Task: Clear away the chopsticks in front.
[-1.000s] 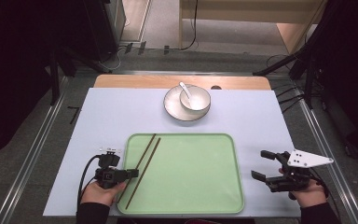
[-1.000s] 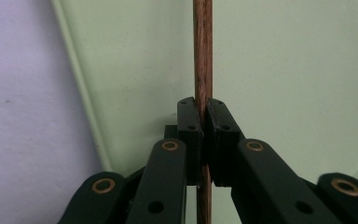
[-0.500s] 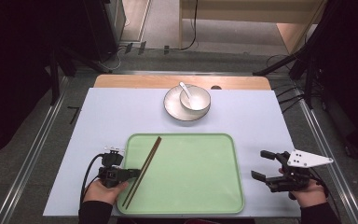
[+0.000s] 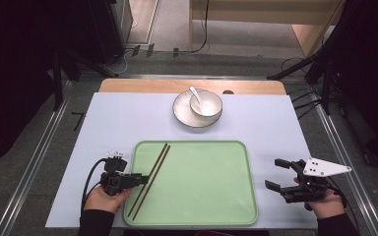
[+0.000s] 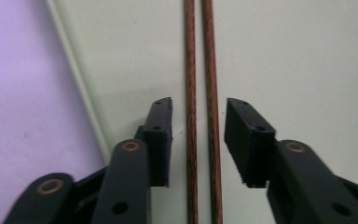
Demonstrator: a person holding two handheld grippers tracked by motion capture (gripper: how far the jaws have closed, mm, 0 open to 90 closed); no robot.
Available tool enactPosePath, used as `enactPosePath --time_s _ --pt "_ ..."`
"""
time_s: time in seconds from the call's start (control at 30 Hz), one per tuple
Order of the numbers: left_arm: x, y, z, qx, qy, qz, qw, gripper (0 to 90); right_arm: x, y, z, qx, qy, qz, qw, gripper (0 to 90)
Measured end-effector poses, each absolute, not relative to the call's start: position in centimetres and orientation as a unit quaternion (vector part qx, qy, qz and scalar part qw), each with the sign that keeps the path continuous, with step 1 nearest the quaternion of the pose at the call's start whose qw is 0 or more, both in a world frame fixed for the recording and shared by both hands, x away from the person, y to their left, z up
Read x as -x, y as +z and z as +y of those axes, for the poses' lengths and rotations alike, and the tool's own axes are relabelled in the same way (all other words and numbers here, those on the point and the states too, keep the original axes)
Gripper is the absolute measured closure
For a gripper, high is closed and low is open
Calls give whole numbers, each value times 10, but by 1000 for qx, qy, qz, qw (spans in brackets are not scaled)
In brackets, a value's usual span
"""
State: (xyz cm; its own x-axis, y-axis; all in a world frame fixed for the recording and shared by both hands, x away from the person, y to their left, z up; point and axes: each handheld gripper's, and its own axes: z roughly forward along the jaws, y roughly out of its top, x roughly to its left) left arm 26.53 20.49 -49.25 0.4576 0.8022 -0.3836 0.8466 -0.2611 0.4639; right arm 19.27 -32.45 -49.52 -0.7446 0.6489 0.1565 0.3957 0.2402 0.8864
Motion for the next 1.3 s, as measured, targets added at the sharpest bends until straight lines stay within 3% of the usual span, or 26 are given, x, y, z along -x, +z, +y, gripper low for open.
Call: enactPosePath --time_s 0.23,0.4,0.63,1.3 --pt "-275 -489 211 -805 -29 486 338 423 -193 -496 -325 -335 517 778 121 165" --pt "-281 -482 216 -819 -15 450 357 373 -192 -496 -325 -337 515 779 123 165" --pt "-276 -474 231 -830 10 417 370 357 -191 -496 -325 -338 513 779 123 165" --pt "-252 -472 291 -829 66 410 375 340 -190 -495 -327 -340 518 776 121 167"
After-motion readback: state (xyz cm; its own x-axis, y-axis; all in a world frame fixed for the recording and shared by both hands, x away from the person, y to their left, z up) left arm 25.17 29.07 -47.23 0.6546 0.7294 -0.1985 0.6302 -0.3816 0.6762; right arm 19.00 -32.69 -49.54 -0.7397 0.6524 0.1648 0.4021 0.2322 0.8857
